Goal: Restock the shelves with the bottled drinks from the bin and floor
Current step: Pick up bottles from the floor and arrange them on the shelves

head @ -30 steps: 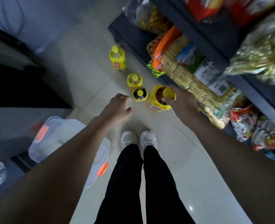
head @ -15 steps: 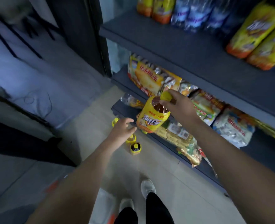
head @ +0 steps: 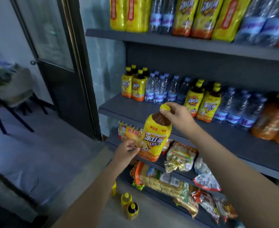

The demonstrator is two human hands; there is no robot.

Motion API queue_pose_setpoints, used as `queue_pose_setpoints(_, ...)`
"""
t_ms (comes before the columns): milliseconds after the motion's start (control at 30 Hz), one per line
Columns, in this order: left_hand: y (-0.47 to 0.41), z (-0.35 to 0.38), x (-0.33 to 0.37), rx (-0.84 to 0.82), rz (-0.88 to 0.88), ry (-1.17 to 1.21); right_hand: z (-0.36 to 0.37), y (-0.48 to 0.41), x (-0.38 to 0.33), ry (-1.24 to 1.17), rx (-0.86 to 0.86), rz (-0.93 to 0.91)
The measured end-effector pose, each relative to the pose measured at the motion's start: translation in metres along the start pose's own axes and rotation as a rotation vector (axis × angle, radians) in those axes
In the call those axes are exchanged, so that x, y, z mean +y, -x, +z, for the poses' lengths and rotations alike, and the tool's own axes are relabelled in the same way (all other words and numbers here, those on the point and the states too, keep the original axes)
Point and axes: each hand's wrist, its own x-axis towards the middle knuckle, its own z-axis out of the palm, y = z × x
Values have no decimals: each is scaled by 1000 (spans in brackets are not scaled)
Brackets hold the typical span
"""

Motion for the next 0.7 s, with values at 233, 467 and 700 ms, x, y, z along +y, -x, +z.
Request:
queue_pose_setpoints(233,5,1,55,-30,121,99,-53,-1,-38,-63,79,7)
queue_pose_setpoints(467,5,15,99,-45,170,112,-98,3,-54,-118,195,18)
queue_pose_setpoints(700,6,41,141,-71,241,110,-147,4,-52,-188,304,6)
